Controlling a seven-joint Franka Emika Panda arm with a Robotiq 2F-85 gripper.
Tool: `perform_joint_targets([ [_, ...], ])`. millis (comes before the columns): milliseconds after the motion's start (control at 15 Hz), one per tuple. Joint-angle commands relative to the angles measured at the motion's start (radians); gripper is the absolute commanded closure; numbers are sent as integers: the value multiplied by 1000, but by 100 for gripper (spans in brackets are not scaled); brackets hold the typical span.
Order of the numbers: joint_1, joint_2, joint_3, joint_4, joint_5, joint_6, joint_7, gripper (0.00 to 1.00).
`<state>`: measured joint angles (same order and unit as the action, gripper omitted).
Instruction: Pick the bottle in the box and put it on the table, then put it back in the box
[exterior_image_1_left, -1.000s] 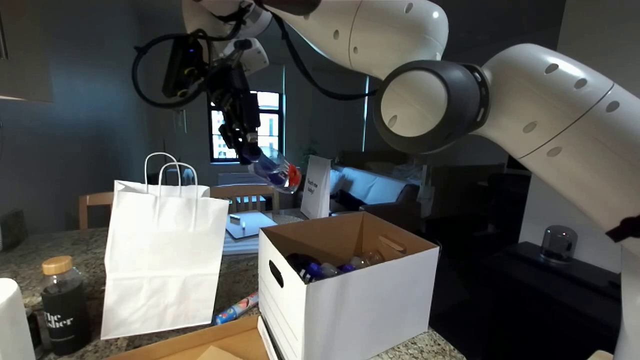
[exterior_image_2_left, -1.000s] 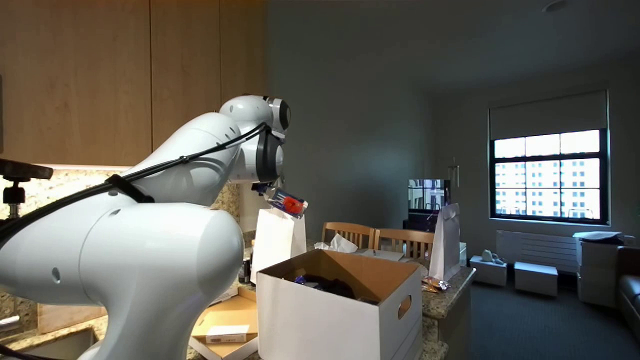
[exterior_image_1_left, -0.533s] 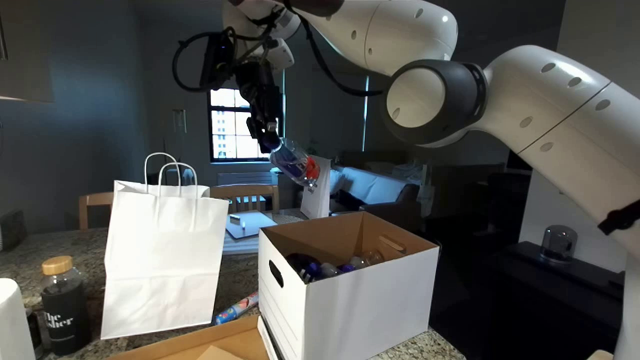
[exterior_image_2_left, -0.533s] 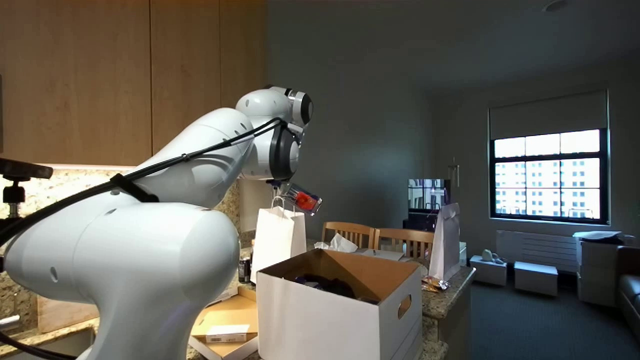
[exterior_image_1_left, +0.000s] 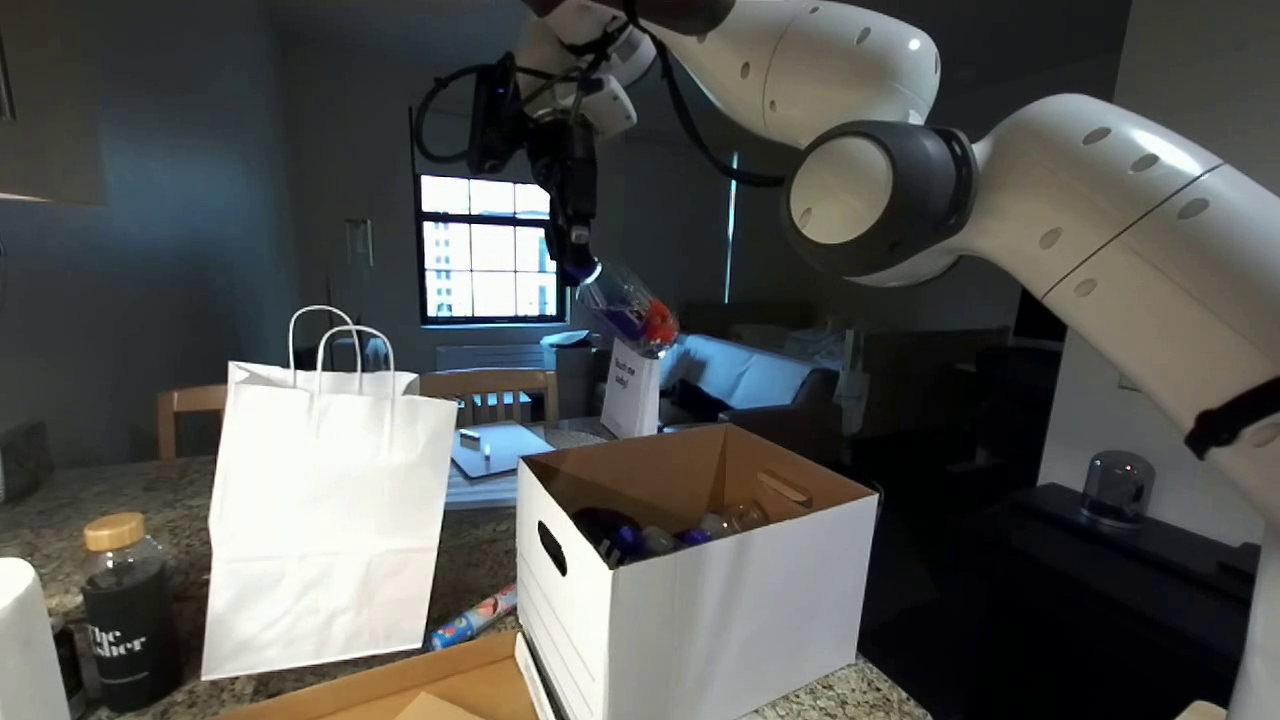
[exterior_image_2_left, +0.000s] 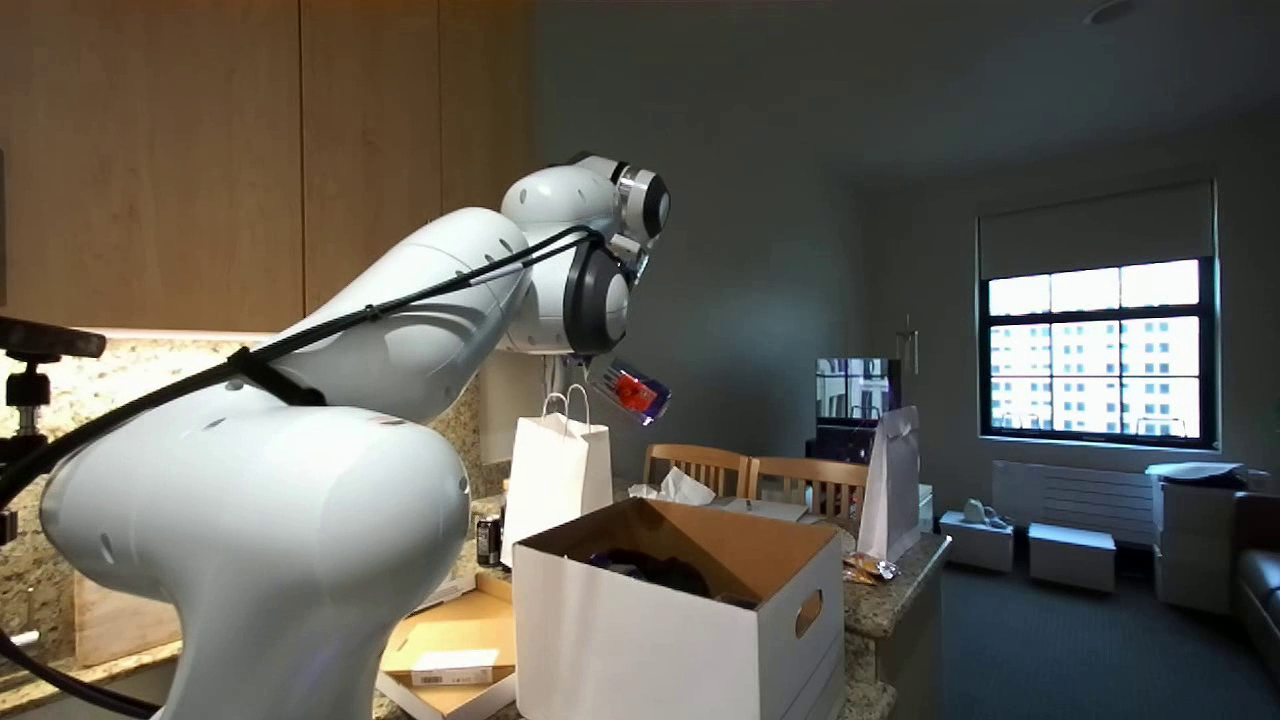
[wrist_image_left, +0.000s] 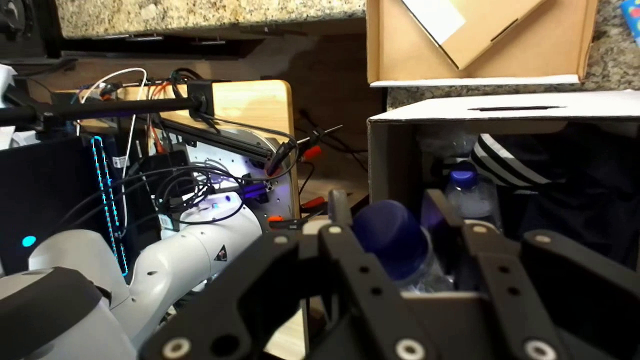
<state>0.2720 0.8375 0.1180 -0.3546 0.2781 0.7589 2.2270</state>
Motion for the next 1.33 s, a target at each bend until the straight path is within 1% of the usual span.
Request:
perform_joint_targets([
  [0, -59, -28, 16, 1, 72, -31, 111, 85],
  [200, -97, -27, 15, 3, 110, -32, 152, 85],
  [267, -106, -28, 14, 3, 118, -31, 159, 77],
  [333, -115, -28, 12, 3, 124, -29, 162, 35],
  [400, -121, -29, 11, 3, 127, -31, 161, 34],
  [733, -136, -36, 9, 3, 126, -37, 151, 4],
  [800, -136, -37, 10, 3, 126, -37, 148, 1],
  [867, -134, -38, 10, 3, 125, -38, 146, 0],
  [1267, -103, -44, 5, 3, 106, -47, 131, 0],
])
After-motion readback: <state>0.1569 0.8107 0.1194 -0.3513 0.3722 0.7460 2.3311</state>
